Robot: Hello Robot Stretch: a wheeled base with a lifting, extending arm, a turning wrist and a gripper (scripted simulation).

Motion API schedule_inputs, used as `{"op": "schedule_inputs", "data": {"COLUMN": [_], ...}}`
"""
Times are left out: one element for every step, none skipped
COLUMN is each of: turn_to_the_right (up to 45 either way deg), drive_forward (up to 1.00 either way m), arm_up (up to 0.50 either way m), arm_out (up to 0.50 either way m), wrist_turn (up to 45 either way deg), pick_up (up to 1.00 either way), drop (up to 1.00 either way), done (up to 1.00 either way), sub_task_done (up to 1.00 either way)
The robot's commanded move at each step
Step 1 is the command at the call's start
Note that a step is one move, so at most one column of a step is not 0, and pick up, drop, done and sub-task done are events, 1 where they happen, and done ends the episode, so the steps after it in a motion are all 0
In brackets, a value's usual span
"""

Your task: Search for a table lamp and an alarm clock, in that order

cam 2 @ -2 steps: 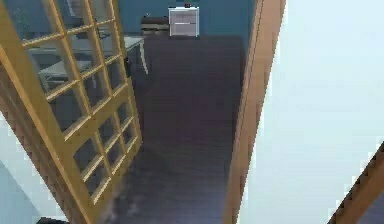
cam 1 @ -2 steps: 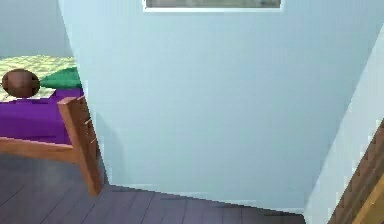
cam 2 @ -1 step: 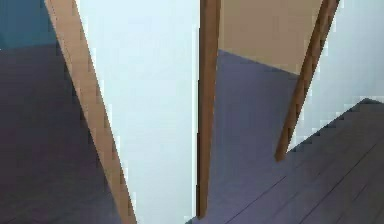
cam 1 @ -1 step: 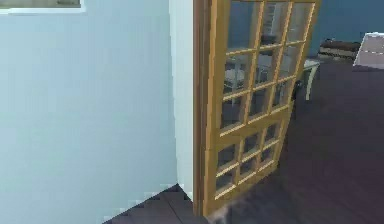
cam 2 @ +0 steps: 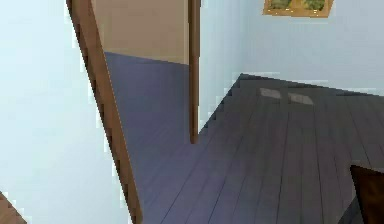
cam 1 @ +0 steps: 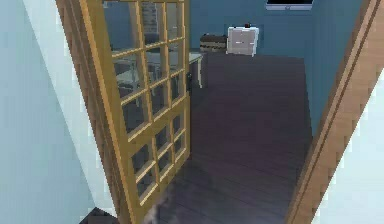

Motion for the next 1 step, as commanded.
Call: {"op": "schedule_inputs", "data": {"turn_to_the_right": [0.0], "drive_forward": [0.45], "arm_up": [0.00], "arm_out": [0.00], "wrist_turn": [0.0], "pick_up": [0.00], "drop": [0.00], "done": [0.00], "sub_task_done": [0.00]}}
